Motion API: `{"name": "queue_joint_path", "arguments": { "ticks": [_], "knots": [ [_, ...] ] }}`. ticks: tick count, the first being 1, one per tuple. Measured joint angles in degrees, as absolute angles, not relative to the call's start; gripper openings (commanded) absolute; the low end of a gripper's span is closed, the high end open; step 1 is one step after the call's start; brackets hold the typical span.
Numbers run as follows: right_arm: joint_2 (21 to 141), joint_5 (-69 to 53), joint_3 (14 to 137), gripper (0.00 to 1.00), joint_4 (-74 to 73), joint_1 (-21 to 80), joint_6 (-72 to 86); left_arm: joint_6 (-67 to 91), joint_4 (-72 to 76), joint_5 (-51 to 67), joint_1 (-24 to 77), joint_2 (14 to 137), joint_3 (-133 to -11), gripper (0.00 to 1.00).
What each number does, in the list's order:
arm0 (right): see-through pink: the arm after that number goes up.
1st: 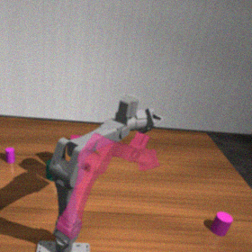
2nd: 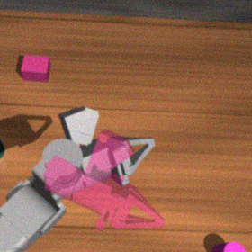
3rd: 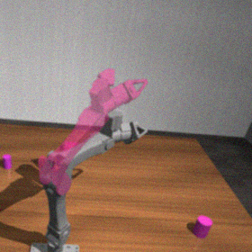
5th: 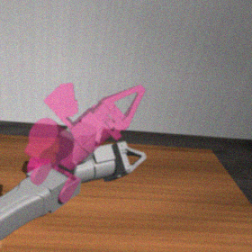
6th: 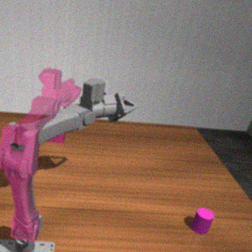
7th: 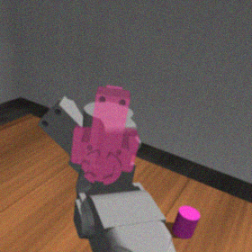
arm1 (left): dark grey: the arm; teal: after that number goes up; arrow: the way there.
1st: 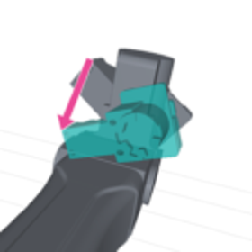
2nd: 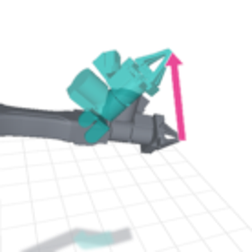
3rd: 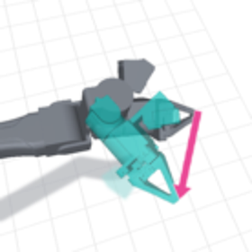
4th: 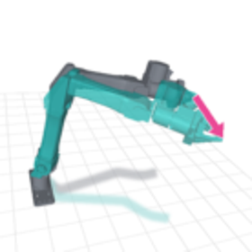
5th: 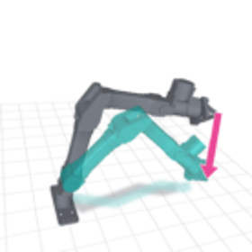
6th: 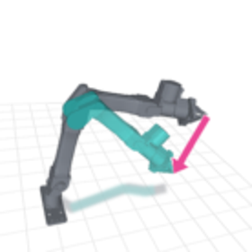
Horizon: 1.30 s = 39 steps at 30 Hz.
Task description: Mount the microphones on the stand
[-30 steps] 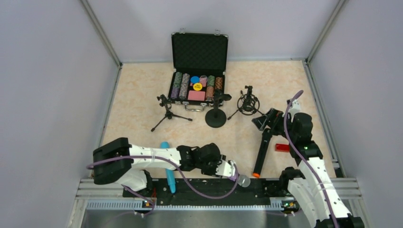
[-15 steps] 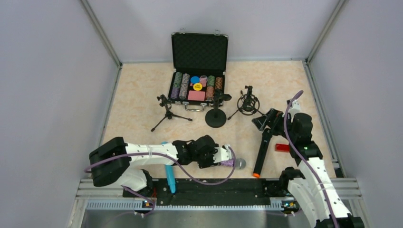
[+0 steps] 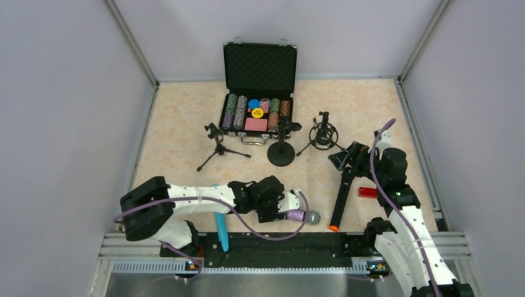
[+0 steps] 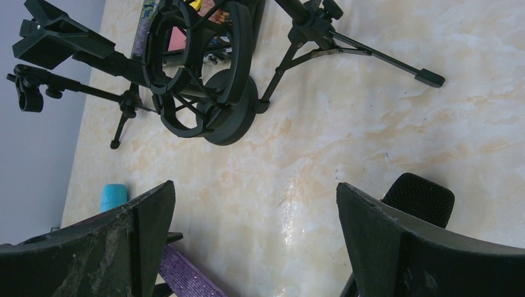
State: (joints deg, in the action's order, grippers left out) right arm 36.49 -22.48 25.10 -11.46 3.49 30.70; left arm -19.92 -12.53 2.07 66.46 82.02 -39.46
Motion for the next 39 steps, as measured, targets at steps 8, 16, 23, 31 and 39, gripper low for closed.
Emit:
{"name": "queue_joint_path", "arguments": {
  "ticks": [8, 16, 23, 31, 39],
  "knots": [
    [37.52, -22.35, 25.06, 0.99, -11.09, 3.46, 30.68, -20.99, -15.62, 1.83, 66.46, 88.29, -45.34, 0.42],
    [37.71, -22.48, 25.06, 0.99, -10.41, 3.46, 31.44, -20.38, -15.11, 1.93, 66.00, 90.15, -47.16, 0.00],
    [37.47, -22.61, 25.04, 0.99, -10.22, 3.46, 31.83, -16.27, -14.59, 3.66, 63.40, 90.21, -47.27, 0.00],
    [37.47, -22.74, 24.77, 0.99, -9.80, 3.46, 32.03, -9.19, -9.93, 6.81, 57.21, 84.58, -41.45, 0.00],
    [37.50, -23.35, 24.77, 0.99, -9.82, 3.46, 32.03, -0.93, -2.48, 14.37, 50.65, 72.23, -33.54, 0.00]
  ]
}}
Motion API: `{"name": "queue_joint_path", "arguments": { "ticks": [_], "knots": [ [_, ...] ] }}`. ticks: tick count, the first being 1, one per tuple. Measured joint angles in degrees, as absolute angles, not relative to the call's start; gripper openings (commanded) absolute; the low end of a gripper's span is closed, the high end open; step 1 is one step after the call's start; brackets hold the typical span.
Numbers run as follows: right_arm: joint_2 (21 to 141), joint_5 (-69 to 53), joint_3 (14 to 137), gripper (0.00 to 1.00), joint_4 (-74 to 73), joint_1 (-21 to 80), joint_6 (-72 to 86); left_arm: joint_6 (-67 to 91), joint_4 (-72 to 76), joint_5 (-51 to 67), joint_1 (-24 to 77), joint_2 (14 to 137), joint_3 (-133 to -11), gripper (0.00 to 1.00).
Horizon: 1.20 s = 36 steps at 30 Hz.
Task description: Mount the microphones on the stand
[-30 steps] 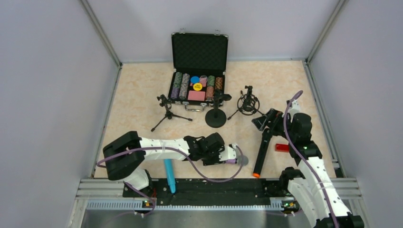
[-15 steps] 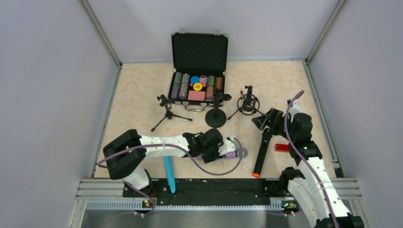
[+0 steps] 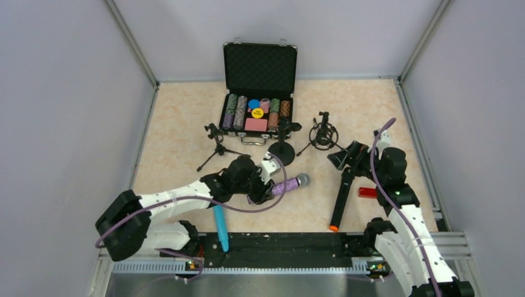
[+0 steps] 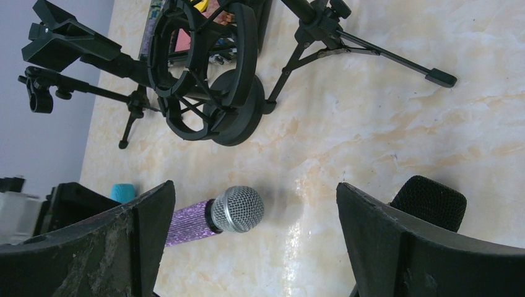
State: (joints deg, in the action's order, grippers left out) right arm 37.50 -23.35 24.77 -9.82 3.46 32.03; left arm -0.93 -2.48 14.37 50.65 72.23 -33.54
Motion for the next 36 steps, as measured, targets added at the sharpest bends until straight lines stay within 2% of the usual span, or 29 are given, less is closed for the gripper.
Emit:
{"name": "queue_joint_path", "arguments": {
  "ticks": [11, 15, 22, 23, 26, 28, 31, 32, 33, 36],
  "knots": [
    [36.34, -23.79, 24.77, 0.99, -9.80, 3.46, 32.14, 8.80, 7.53, 19.99, 47.29, 60.60, -28.80, 0.00],
    [36.47, -23.90, 24.73, 0.99, -9.72, 3.46, 32.14, 7.94, 4.89, 20.78, 47.24, 63.02, -30.28, 0.00],
    [37.60, -24.18, 24.58, 0.99, -9.43, 3.46, 32.16, 8.75, 2.76, 18.06, 49.01, 74.26, -32.14, 0.01],
    [37.58, -24.21, 24.36, 0.99, -9.34, 3.46, 32.16, 8.86, 2.83, 17.10, 50.00, 75.18, -32.10, 0.06],
    [37.54, -24.27, 23.92, 0.99, -9.63, 3.46, 32.16, 8.43, 3.01, 13.52, 53.30, 76.86, -32.14, 0.35],
    [37.45, -24.25, 23.88, 0.99, -9.65, 3.46, 32.14, 7.57, 2.46, 10.76, 55.57, 77.91, -32.53, 0.50],
    [37.21, -24.23, 23.88, 0.99, -9.65, 3.46, 32.14, 5.89, 0.82, 7.11, 58.43, 80.16, -34.22, 0.58],
    [37.12, -24.23, 23.86, 0.99, -9.63, 3.46, 32.14, 5.45, 0.12, 6.26, 59.02, 80.77, -34.87, 0.64],
    [37.12, -24.23, 23.88, 0.99, -9.61, 3.46, 32.14, 4.73, -1.02, 5.30, 59.64, 81.41, -35.68, 0.74],
    [37.12, -24.23, 23.86, 0.99, -9.63, 3.46, 32.10, 2.92, -3.62, 3.31, 60.49, 82.37, -37.45, 0.78]
  ]
}}
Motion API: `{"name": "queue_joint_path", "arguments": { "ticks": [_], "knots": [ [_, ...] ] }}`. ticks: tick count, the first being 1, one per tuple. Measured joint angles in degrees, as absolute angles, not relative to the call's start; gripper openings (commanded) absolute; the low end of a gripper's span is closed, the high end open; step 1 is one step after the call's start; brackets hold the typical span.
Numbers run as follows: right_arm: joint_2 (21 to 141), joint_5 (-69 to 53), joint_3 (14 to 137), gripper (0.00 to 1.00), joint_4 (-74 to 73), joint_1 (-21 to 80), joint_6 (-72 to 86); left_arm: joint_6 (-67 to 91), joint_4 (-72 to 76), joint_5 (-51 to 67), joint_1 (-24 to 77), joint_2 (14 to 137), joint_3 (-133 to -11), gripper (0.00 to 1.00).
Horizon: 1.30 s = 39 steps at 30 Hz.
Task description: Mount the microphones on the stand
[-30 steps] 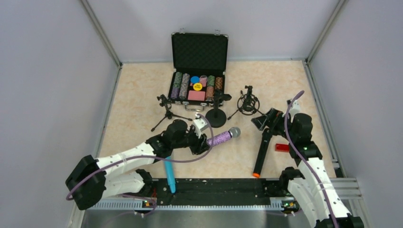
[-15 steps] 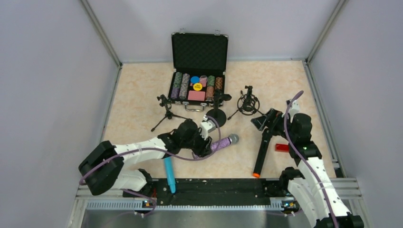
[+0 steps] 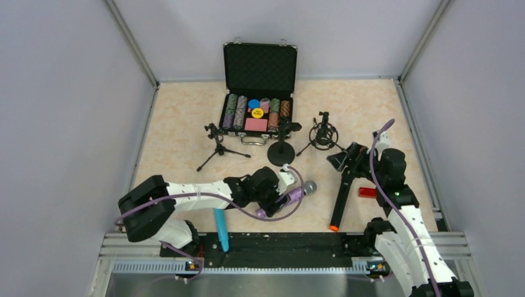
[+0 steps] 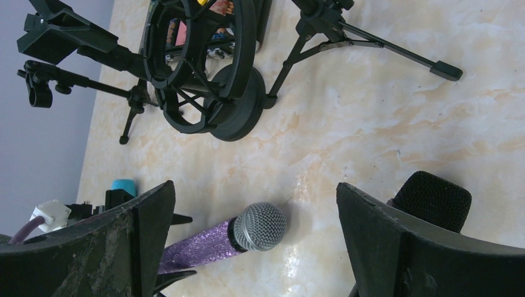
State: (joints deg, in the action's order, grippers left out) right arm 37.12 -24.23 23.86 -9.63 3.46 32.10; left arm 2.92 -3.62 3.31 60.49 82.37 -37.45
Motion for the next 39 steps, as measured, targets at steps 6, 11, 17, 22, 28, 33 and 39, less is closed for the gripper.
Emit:
{"name": "queue_joint_path", "arguments": {
  "ticks": [6, 11, 17, 22, 28, 33, 39],
  "knots": [
    [37.12, -24.23, 23.86, 0.99, -9.80, 3.46, 31.51, -0.49, -8.47, 1.17, 61.04, 83.88, -41.45, 0.81],
    [37.10, -24.23, 23.86, 0.99, -9.93, 3.46, 31.09, -2.92, -13.96, -1.39, 62.37, 88.55, -49.30, 0.82],
    [36.23, -24.14, 23.86, 0.99, -10.63, 3.46, 30.61, -3.73, -17.78, -1.48, 63.99, 93.89, -55.53, 0.79],
    [35.94, -24.01, 23.86, 0.99, -11.11, 3.46, 29.87, -3.40, -20.05, -1.17, 64.18, 98.26, -57.08, 0.70],
    [35.62, -23.88, 23.86, 0.99, -11.86, 3.46, 29.32, -2.24, -21.02, -2.15, 64.25, 100.20, -59.37, 0.20],
    [35.62, -23.88, 23.86, 0.99, -12.01, 3.46, 28.95, -2.04, -21.91, -2.50, 64.25, 101.43, -60.99, 0.00],
    [34.83, -23.86, 23.86, 0.99, -12.53, 3.46, 28.93, -1.34, -20.40, -0.82, 63.79, 100.75, -59.94, 0.00]
  ]
}}
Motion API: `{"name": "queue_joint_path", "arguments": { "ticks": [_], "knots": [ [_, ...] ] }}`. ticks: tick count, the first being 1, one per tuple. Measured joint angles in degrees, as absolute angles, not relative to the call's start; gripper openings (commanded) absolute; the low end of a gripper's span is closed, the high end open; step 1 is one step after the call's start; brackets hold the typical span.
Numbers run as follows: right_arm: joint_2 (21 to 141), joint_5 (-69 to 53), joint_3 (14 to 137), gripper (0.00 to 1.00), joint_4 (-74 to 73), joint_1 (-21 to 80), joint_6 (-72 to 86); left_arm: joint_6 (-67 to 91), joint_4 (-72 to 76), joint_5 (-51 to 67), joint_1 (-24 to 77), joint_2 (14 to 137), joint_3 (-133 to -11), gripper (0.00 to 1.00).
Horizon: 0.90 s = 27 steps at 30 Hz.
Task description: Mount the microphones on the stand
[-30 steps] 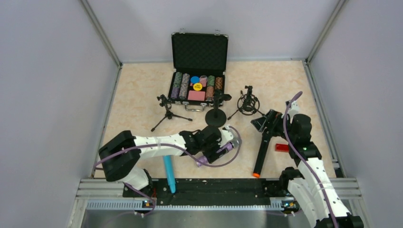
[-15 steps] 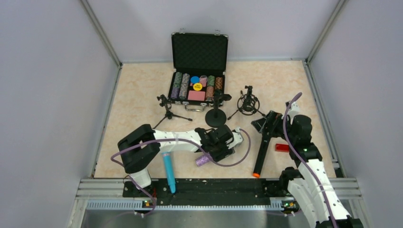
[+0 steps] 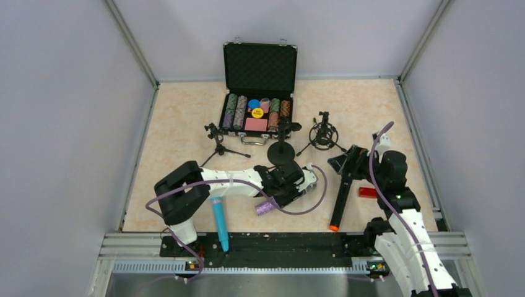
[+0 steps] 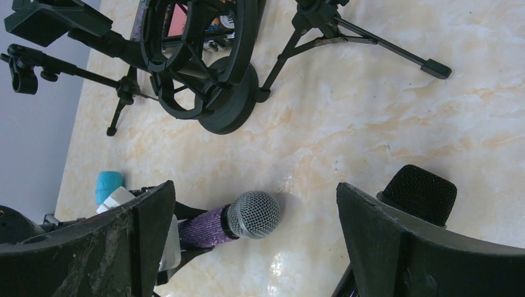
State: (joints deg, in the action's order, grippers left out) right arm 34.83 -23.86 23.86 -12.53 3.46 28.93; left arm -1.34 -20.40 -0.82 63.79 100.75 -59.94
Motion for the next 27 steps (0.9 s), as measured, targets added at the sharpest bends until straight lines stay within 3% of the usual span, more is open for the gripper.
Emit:
{"name": "queue_joint_path", "arguments": {
  "ticks": [7, 15, 27],
  "knots": [
    [32.71, -23.66, 23.88, 0.99, -13.39, 3.46, 28.97, 1.96, -14.98, 8.60, 59.64, 94.50, -52.25, 0.00],
    [32.62, -24.47, 23.88, 0.99, -13.13, 3.46, 28.97, 7.38, -6.46, 16.16, 54.35, 79.15, -43.53, 0.00],
    [30.68, -37.10, 23.57, 0.99, -4.23, 3.46, 33.19, 21.69, 16.58, 19.42, 49.12, 56.88, -29.28, 0.00]
  ]
}}
